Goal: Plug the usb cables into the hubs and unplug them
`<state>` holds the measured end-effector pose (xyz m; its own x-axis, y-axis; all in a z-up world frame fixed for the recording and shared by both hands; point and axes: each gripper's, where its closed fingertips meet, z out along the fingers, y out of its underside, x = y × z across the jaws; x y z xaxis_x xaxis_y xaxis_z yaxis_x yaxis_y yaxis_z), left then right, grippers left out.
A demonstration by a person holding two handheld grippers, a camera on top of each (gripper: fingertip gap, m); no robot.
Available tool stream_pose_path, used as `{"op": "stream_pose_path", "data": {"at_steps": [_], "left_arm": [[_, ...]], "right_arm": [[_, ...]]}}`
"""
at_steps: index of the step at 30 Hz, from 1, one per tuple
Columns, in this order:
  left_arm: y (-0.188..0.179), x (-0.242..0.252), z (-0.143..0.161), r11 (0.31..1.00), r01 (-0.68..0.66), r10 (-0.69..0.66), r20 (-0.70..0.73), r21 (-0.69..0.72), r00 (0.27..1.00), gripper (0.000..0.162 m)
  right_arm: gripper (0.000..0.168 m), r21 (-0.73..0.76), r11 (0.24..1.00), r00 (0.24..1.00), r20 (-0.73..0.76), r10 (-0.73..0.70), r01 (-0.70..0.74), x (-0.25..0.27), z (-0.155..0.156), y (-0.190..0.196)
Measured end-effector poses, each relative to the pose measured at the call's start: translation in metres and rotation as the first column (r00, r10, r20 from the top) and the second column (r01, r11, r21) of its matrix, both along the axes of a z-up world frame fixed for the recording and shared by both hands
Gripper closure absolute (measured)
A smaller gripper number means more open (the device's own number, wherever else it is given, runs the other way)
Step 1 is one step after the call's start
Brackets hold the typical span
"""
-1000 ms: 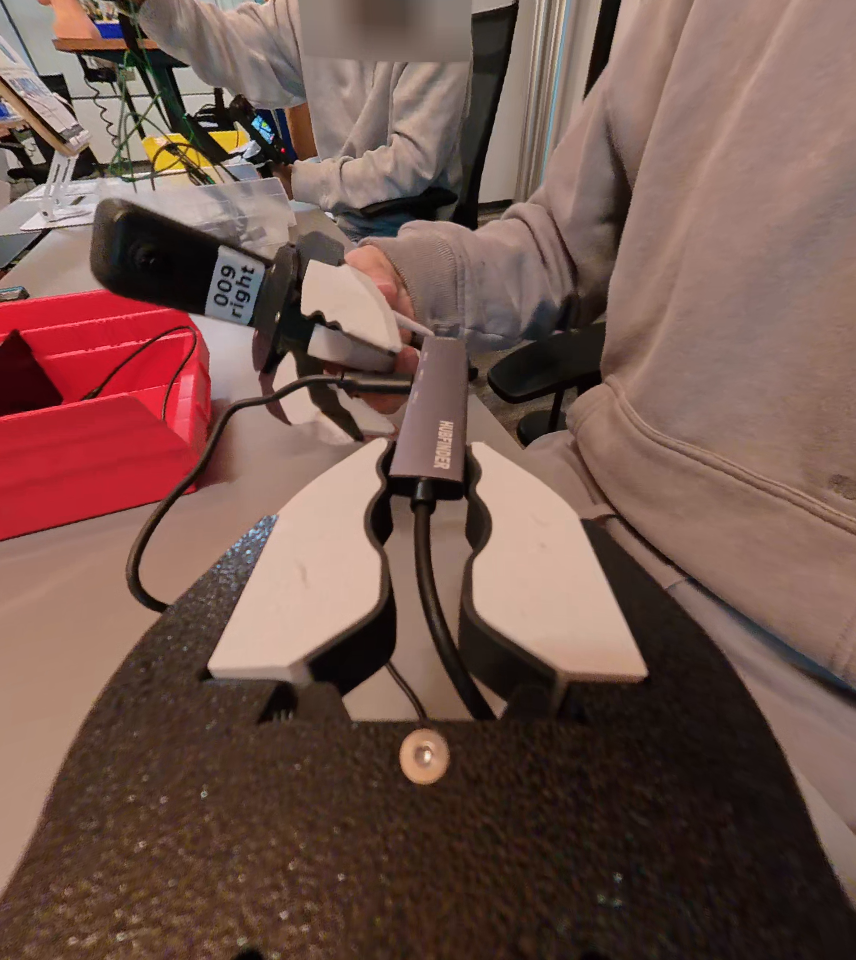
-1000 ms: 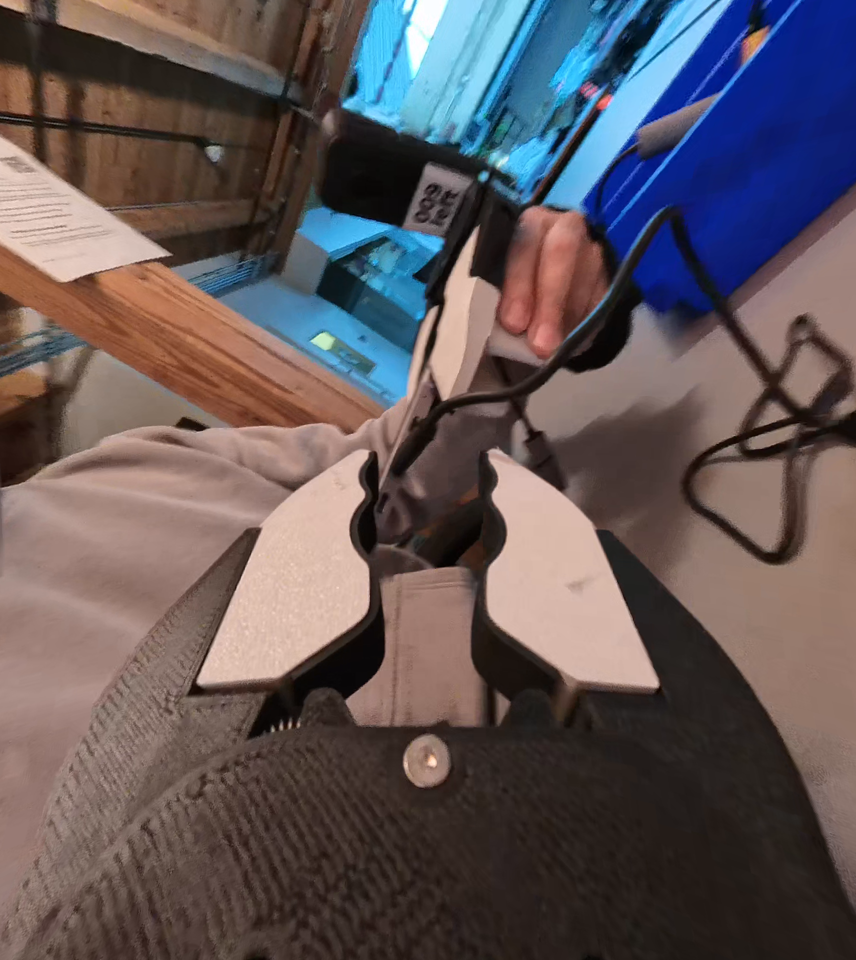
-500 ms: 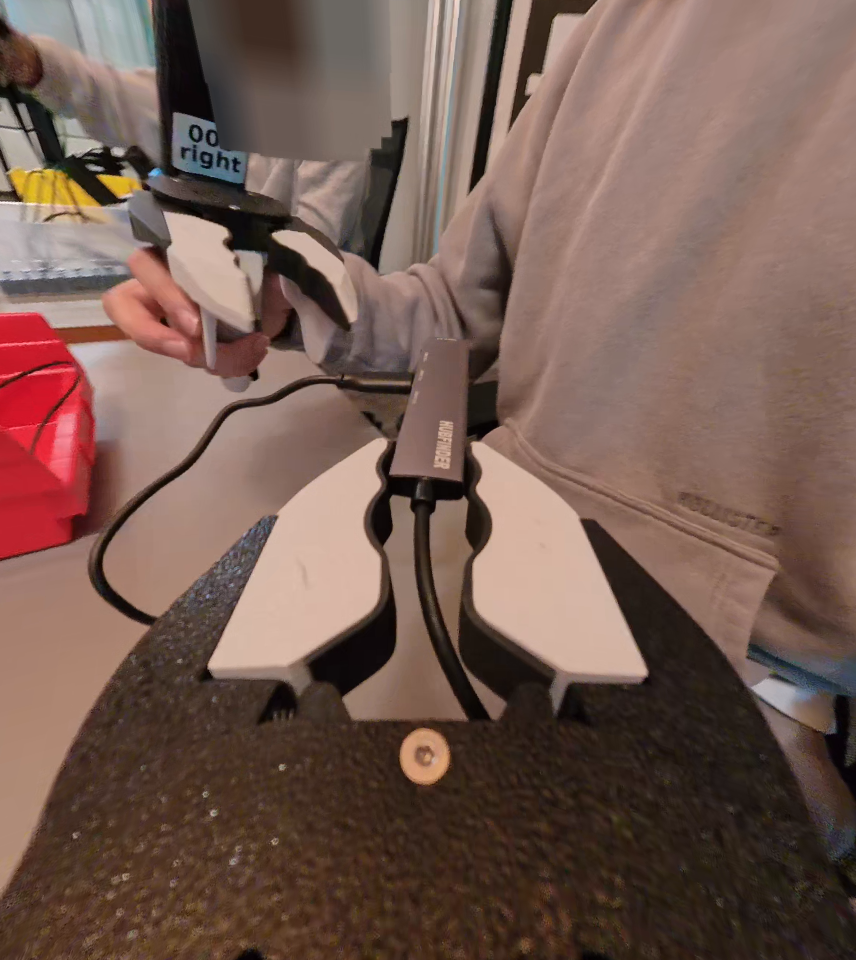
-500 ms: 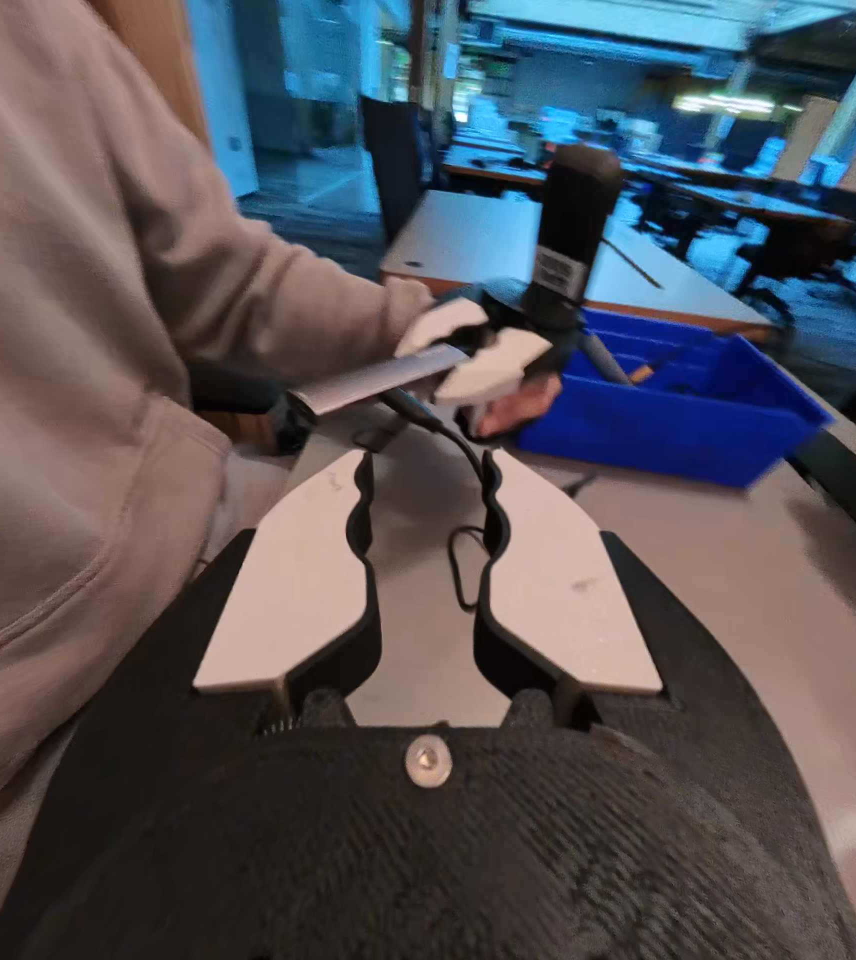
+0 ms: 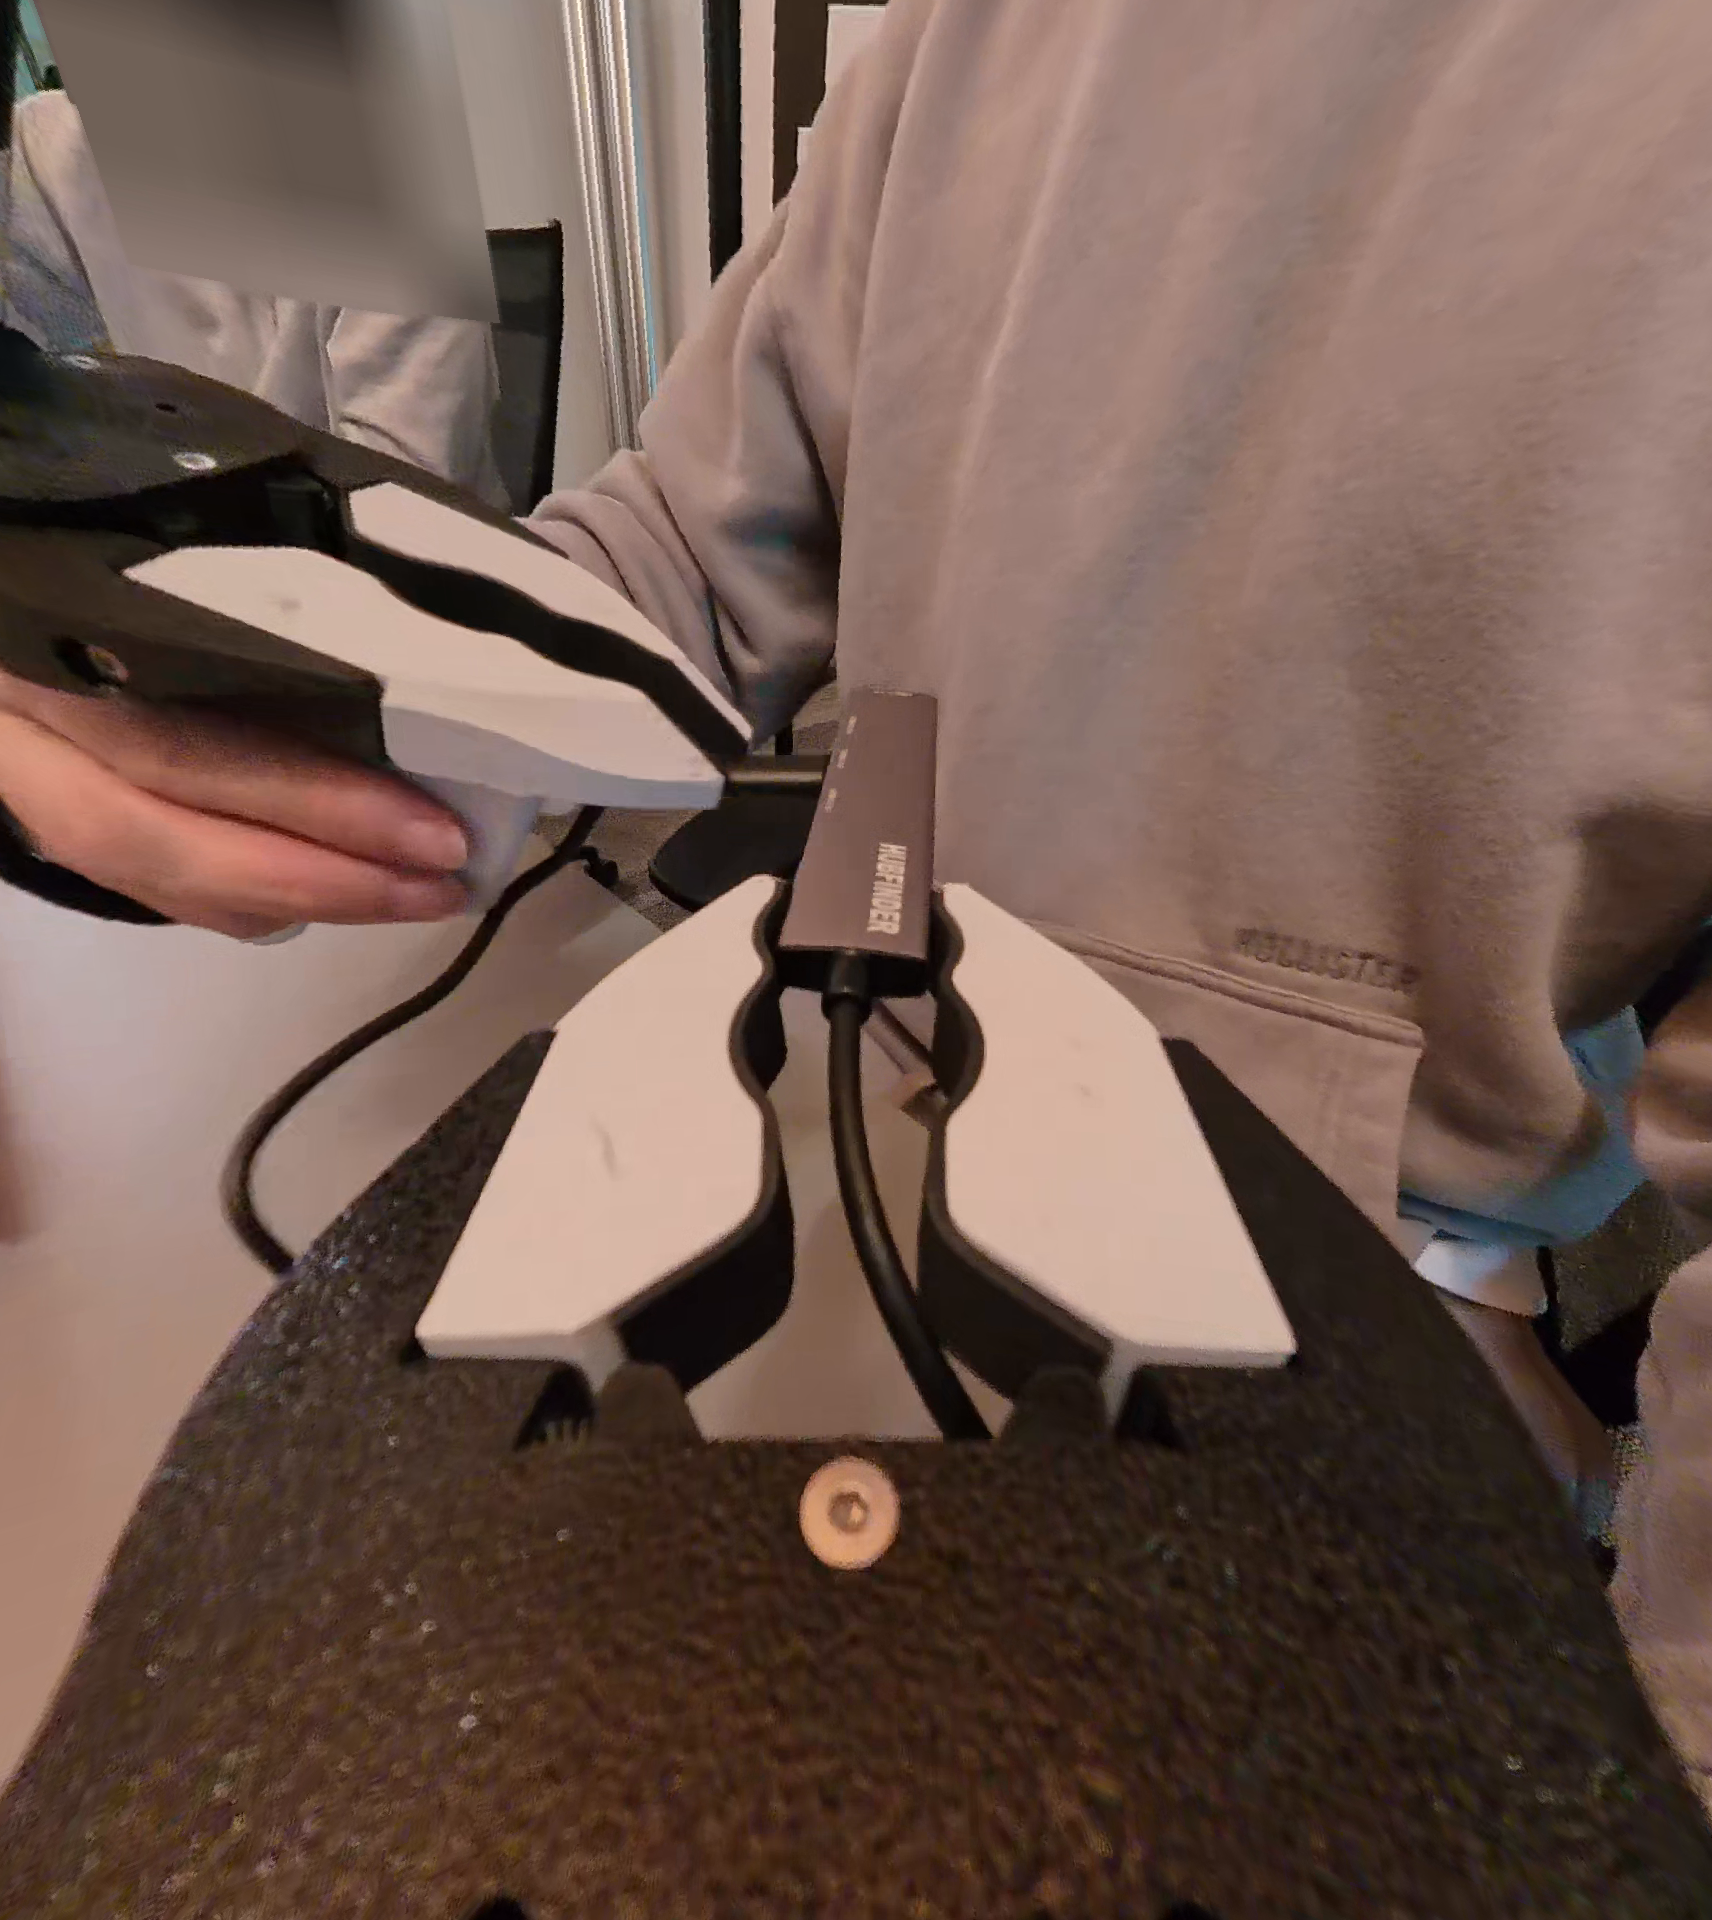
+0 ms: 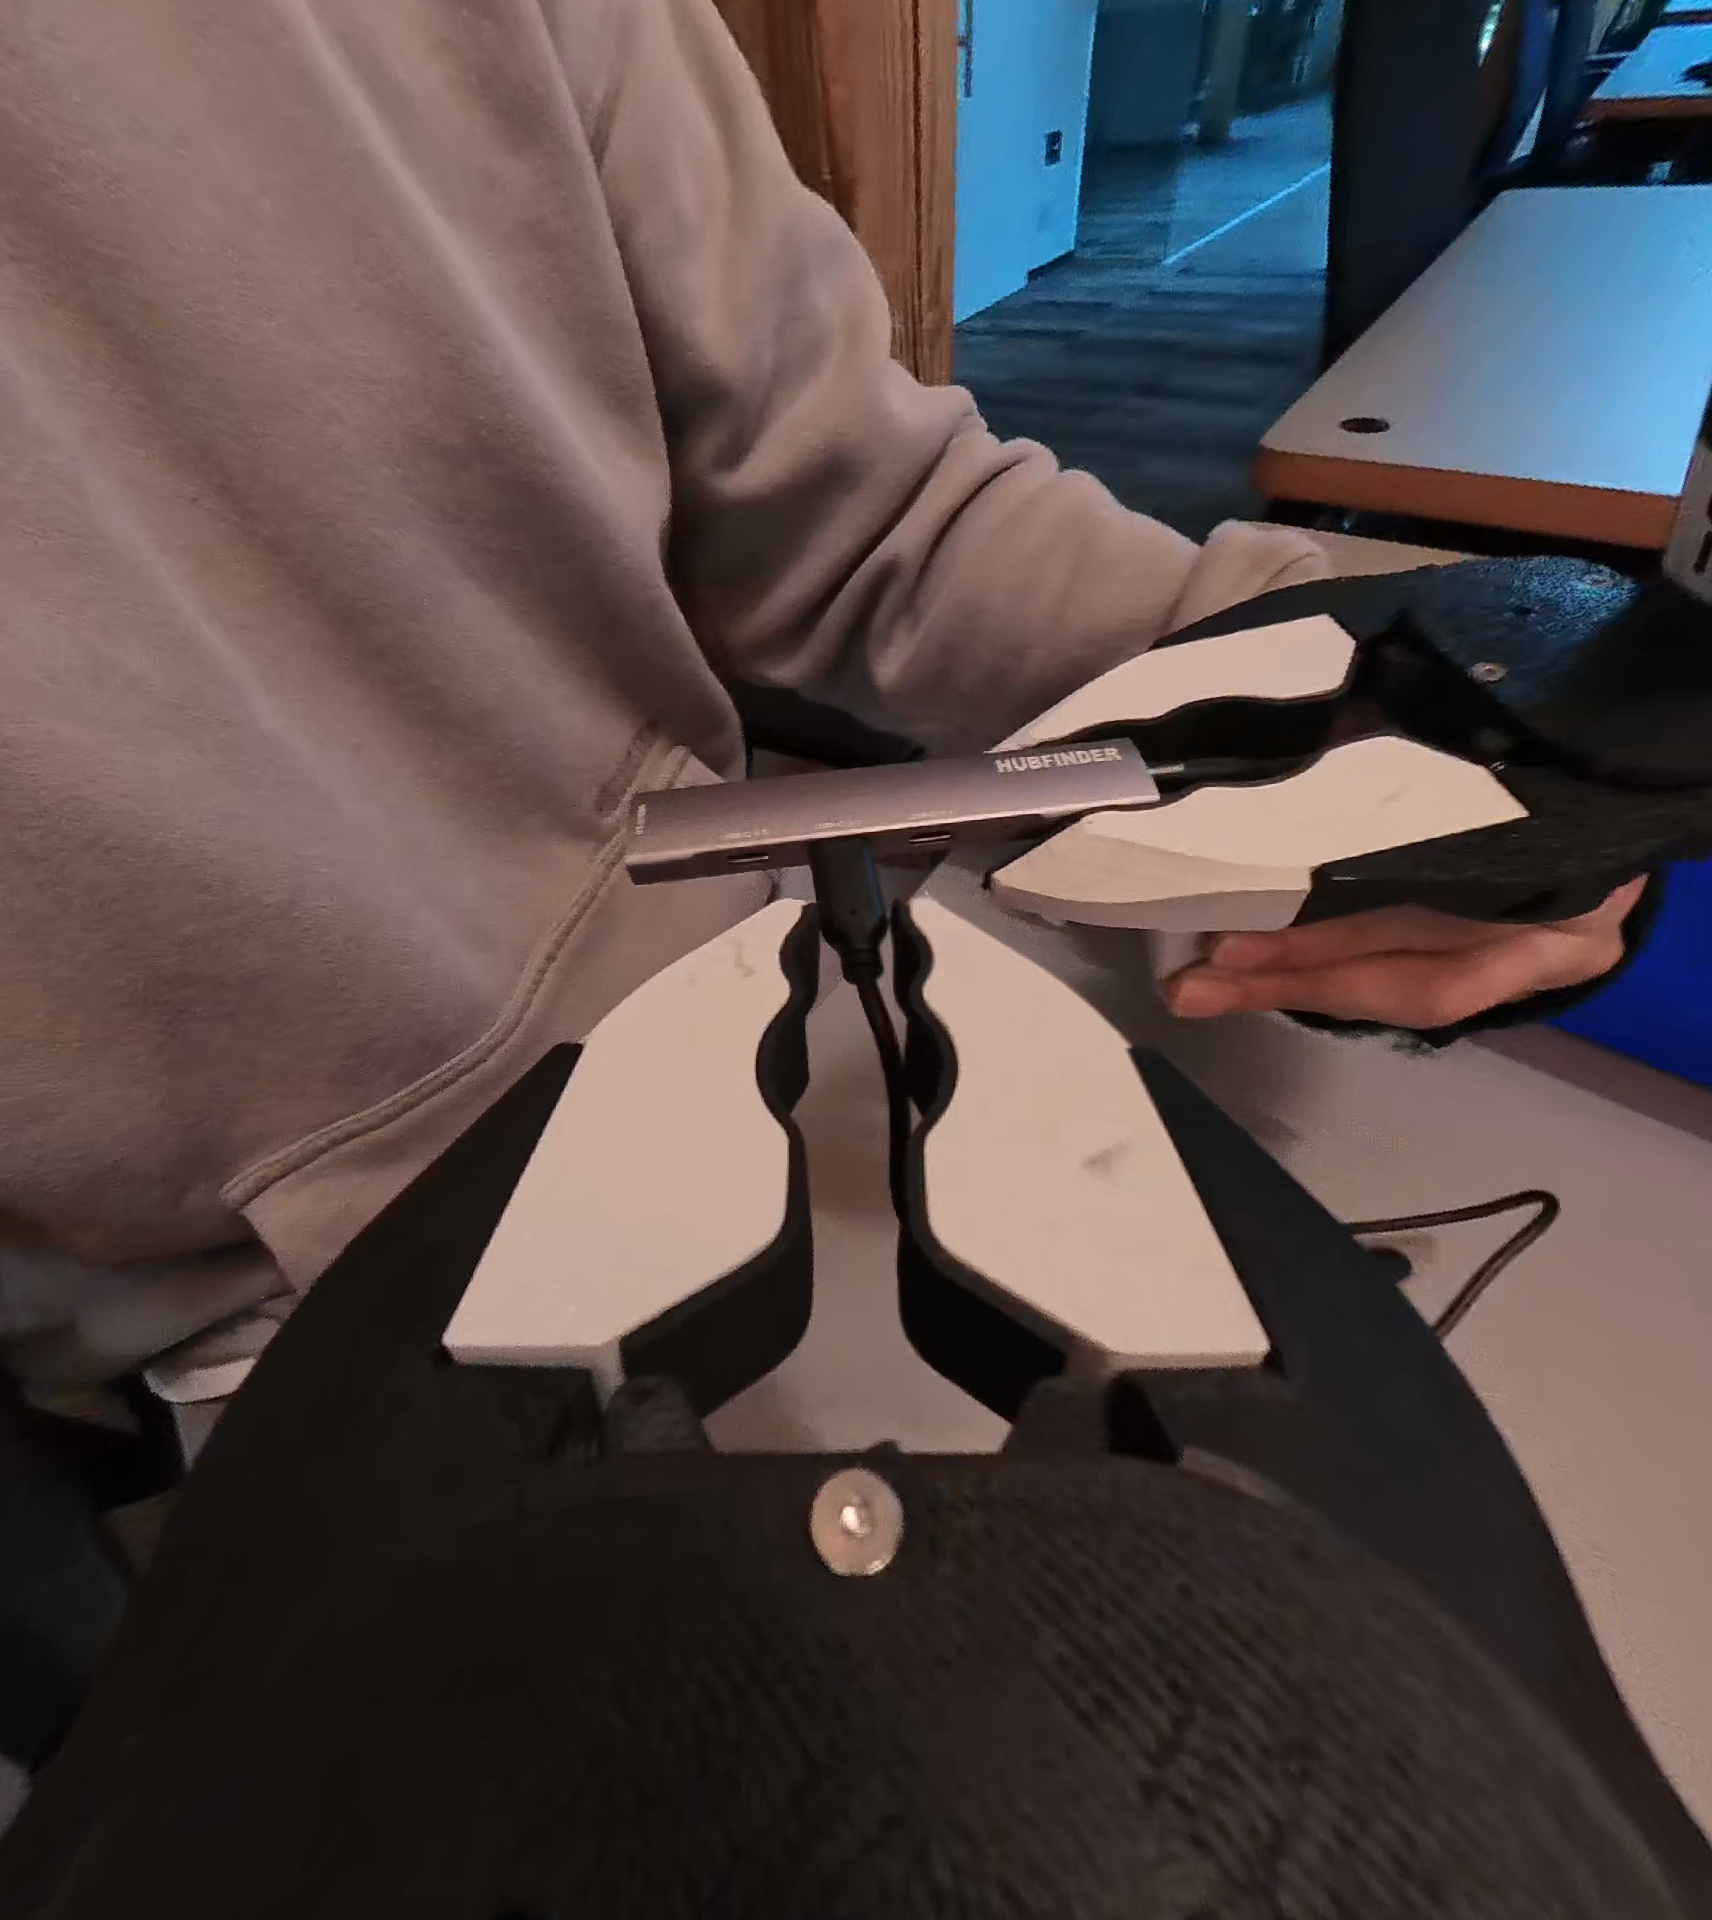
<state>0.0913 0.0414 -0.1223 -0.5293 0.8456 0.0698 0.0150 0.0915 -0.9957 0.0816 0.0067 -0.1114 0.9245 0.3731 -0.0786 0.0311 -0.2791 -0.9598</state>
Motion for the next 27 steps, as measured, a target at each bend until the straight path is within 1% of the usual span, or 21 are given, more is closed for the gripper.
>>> {"op": "stream_pose_path", "data": {"at_steps": [3,5,7,9,11,12,13,14,15,16,17,18,19,20,21,22,24,26,27], "left_arm": [[-0.001,0.004,-0.002,1.000,-0.010,0.010,0.007,0.011,1.000,0.138],[-0.001,0.004,-0.003,1.000,-0.003,0.002,0.011,0.017,1.000,0.138],[-0.001,0.003,-0.007,0.999,-0.002,0.001,0.022,0.032,1.000,0.138],[-0.003,0.005,-0.009,0.999,-0.020,0.019,0.017,0.051,1.000,0.138],[-0.007,0.013,-0.008,0.995,-0.076,0.077,-0.004,0.070,0.997,0.137],[-0.011,0.021,-0.006,0.986,-0.145,0.146,-0.008,0.082,0.989,0.133],[-0.017,0.035,-0.004,0.964,-0.252,0.253,0.000,0.086,0.967,0.120],[-0.022,0.054,-0.001,0.921,-0.383,0.383,0.021,0.075,0.924,0.095],[-0.024,0.076,0.004,0.857,-0.514,0.511,0.058,0.048,0.858,0.080],[-0.023,0.098,0.010,0.768,-0.641,0.637,0.109,0.003,0.763,0.084],[-0.019,0.120,0.017,0.655,-0.754,0.751,0.156,-0.047,0.642,0.086],[-0.011,0.139,0.025,0.530,-0.843,0.840,0.191,-0.091,0.508,0.085],[-0.003,0.151,0.030,0.418,-0.902,0.895,0.222,-0.113,0.387,0.086],[0.005,0.157,0.031,0.324,-0.940,0.925,0.247,-0.111,0.289,0.088],[0.010,0.157,0.029,0.249,-0.965,0.942,0.256,-0.088,0.219,0.091],[0.011,0.152,0.025,0.198,-0.979,0.952,0.247,-0.051,0.180,0.094],[0.006,0.134,0.008,0.125,-0.991,0.971,0.198,0.048,0.132,0.100],[-0.003,0.114,-0.009,0.090,-0.985,0.988,0.111,0.147,0.107,0.103],[-0.006,0.108,-0.016,0.068,-0.976,0.995,0.064,0.207,0.083,0.105]], "right_arm": [[0.151,-0.009,1.000,0.998,0.061,-0.022,0.023,0.003,-0.007,0.004],[0.156,-0.027,1.000,0.997,0.080,-0.009,0.011,0.001,-0.012,0.004],[0.156,-0.046,0.999,0.998,0.065,0.000,0.003,0.000,-0.015,0.004],[0.156,-0.040,0.999,0.996,0.089,-0.012,0.016,0.003,-0.017,0.002],[0.156,-0.024,0.998,0.990,0.129,-0.062,0.065,0.010,-0.016,-0.001],[0.156,-0.004,0.995,0.984,0.150,-0.099,0.101,0.015,-0.014,-0.003],[0.156,0.017,0.989,0.972,0.184,-0.147,0.146,0.021,-0.011,-0.005],[0.156,0.032,0.978,0.950,0.229,-0.210,0.208,0.030,-0.010,-0.008],[0.156,0.032,0.958,0.919,0.275,-0.282,0.285,0.041,-0.011,-0.012],[0.156,0.030,0.931,0.882,0.312,-0.354,0.363,0.053,-0.013,-0.016],[0.156,0.042,0.886,0.827,0.342,-0.446,0.461,0.068,-0.014,-0.021],[0.156,0.053,0.840,0.776,0.354,-0.522,0.541,0.081,-0.015,-0.025],[0.157,0.076,0.787,0.721,0.354,-0.595,0.613,0.092,-0.014,-0.028],[0.157,0.103,0.726,0.661,0.342,-0.668,0.680,0.102,-0.014,-0.032],[0.157,0.123,0.679,0.613,0.337,-0.714,0.723,0.109,-0.015,-0.033],[0.157,0.132,0.634,0.565,0.343,-0.751,0.762,0.115,-0.018,-0.034],[0.157,0.160,0.539,0.457,0.368,-0.810,0.827,0.125,-0.023,-0.036],[0.157,0.185,0.489,0.412,0.340,-0.846,0.852,0.127,-0.026,-0.031],[0.157,0.201,0.459,0.387,0.315,-0.867,0.865,0.128,-0.026,-0.029]]}}
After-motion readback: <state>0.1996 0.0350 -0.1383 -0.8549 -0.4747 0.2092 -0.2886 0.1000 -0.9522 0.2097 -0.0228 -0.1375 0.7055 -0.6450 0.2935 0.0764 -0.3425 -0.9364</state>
